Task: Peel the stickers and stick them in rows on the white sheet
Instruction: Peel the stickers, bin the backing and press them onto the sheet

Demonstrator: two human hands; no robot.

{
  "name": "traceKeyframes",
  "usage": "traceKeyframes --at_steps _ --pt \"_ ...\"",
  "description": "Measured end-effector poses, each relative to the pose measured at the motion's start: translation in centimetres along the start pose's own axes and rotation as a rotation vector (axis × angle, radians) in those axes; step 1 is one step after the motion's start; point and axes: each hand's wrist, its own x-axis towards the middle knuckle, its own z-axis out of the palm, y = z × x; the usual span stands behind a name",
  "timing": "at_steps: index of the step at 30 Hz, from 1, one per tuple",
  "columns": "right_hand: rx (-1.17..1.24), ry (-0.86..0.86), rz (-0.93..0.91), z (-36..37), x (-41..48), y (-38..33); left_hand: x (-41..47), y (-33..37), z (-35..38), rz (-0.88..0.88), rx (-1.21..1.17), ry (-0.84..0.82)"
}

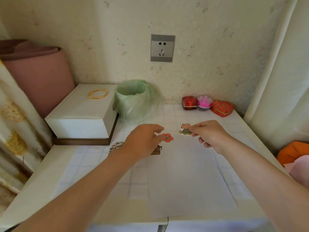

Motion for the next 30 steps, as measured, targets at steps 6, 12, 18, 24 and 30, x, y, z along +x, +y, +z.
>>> traceKeyframes --at_steps 6,12,18,24,30 --pt "-0.091 -0.072 0.01 0.6 1.2 1.5 0.1 -1.5 2.4 0.195 0.281 -0.261" --pt "-0.14 -0.087 -0.009 1.9 2.9 1.8 0.7 -1.9 2.8 0.212 0.268 -0.231" --pt "-0.151 -0.097 -0.002 2.6 4.3 2.3 0.9 -1.7 2.9 0.217 0.257 -0.21" --pt "-0.253 -0.09 -0.054 3.0 4.4 2.1 0.9 -1.5 2.9 0.217 0.287 -0.213" --pt "-0.329 -0.07 -0.088 2.9 3.7 1.5 1.0 -1.4 3.2 0.211 0.313 -0.201"
